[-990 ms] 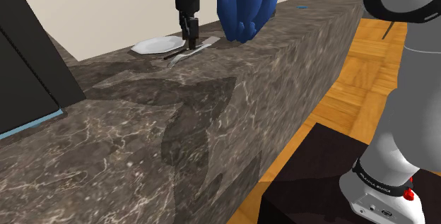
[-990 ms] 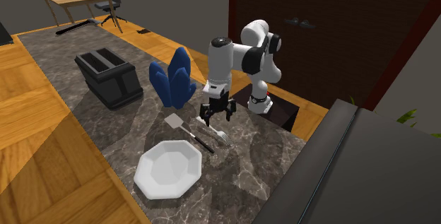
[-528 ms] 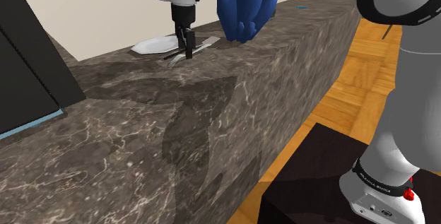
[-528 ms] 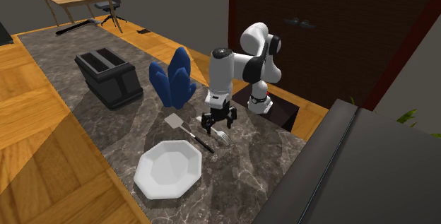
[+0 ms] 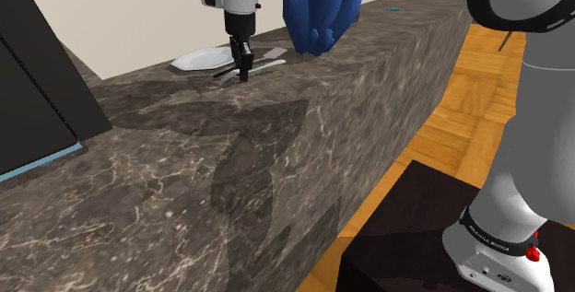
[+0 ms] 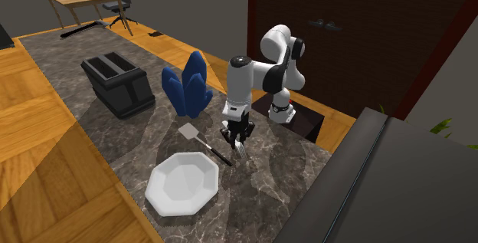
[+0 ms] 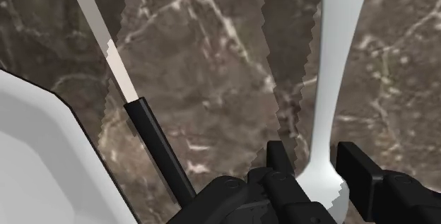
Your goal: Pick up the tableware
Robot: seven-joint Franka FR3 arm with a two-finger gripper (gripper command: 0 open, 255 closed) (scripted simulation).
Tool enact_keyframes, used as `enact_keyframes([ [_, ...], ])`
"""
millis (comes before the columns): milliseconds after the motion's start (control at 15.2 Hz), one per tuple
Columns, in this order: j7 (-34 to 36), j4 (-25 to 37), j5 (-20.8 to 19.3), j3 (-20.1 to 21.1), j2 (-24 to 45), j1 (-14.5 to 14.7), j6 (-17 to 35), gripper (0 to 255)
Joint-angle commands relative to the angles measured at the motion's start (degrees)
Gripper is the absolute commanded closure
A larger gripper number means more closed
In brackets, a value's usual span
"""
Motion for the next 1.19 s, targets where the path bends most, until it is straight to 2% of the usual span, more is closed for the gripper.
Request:
enact_keyframes([
  [0,0.01,-0.06,0.01,0.04,0.09,0.04,0.00,255],
  [264,-0.03,-0.11,0.02,0.03,0.00,0.02,-0.03,255],
  [1122,0.36,15.42,-0.12,0.04,3.61,0.08,-11.95,255],
])
